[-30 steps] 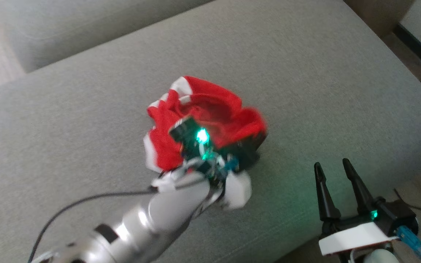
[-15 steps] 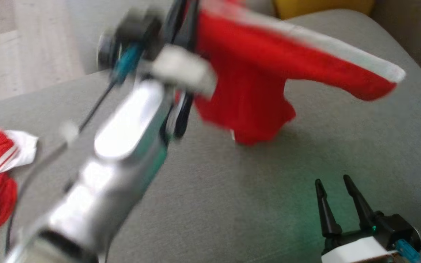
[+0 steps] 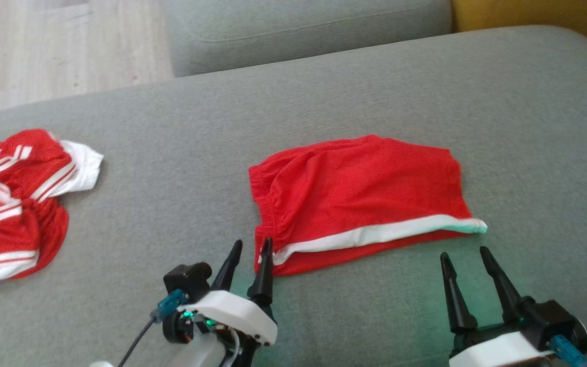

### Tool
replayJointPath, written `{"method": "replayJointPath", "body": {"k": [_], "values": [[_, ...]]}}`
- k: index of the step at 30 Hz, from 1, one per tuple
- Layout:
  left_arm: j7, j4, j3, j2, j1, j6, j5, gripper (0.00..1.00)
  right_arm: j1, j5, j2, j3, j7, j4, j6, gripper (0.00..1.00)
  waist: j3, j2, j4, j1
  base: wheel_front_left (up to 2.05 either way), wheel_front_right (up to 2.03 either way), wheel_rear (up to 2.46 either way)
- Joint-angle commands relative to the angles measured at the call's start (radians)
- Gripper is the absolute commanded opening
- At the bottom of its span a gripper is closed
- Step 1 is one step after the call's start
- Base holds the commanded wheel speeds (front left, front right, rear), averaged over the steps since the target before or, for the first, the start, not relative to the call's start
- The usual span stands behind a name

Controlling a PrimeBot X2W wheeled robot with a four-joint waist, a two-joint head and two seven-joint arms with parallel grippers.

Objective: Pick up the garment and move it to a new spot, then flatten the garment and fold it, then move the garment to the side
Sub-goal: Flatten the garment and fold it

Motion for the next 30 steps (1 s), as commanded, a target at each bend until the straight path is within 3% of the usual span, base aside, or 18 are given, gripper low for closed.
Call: {"method": "replayJointPath", "body": {"k": [1,5,7,13,22,23,24,26,27,30], "values": [[-0.016,-0.034,0.033,-0.002,-0.029,-0.007,0.002,1.00,-0.015,-0.007,-0.007,0.023,-0.004,-0.028,-0.001,1.00,0.001,0.0000,0.014,0.0000,0.00,0.00,0.00],[-0.013,-0.043,0.025,0.009,-0.006,-0.055,0.007,1.00,-0.014,-0.011,-0.007,0.027,-0.004,-0.023,-0.001,1.00,0.002,0.0000,0.033,0.0000,0.00,0.00,0.00],[0.021,-0.044,-0.005,0.045,-0.010,-0.084,0.024,1.00,-0.016,-0.010,-0.007,0.029,-0.004,-0.022,-0.001,1.00,0.006,0.0000,0.038,0.0000,0.00,0.00,0.00],[0.056,-0.029,-0.067,0.112,-0.064,-0.081,0.117,1.00,-0.036,0.002,-0.007,0.036,-0.004,-0.019,-0.001,1.00,0.028,0.0000,0.028,0.0000,0.00,0.00,0.00],[0.113,0.009,-0.108,0.116,-0.113,-0.103,0.136,1.00,-0.056,0.016,-0.007,0.035,-0.004,-0.014,-0.001,1.00,0.049,0.0000,-0.004,0.0000,0.00,0.00,0.00],[0.120,0.011,-0.112,0.116,-0.114,-0.107,0.134,0.94,-0.055,0.017,-0.007,0.035,-0.004,-0.014,-0.001,1.00,0.050,0.0000,-0.006,0.0000,0.00,0.00,0.00],[0.122,0.011,-0.114,0.117,-0.114,-0.110,0.132,0.68,-0.056,0.018,-0.007,0.034,-0.004,-0.015,-0.001,1.00,0.051,0.0000,-0.009,0.0000,0.00,0.00,0.00],[0.113,0.006,-0.113,0.120,-0.114,-0.111,0.132,0.08,-0.057,0.019,-0.007,0.032,-0.004,-0.015,-0.001,1.00,0.051,0.0000,-0.011,0.0000,0.00,0.00,0.00],[0.107,0.001,-0.115,0.123,-0.114,-0.113,0.135,0.00,-0.057,0.020,-0.007,0.031,-0.004,-0.015,-0.001,1.00,0.051,0.0000,-0.011,0.0000,0.00,0.00,0.00],[0.086,-0.027,-0.109,0.134,-0.105,-0.108,0.135,0.00,-0.055,0.022,-0.007,0.025,-0.004,-0.016,-0.001,1.00,0.051,0.0000,-0.007,0.0000,0.00,0.00,0.00]]}}
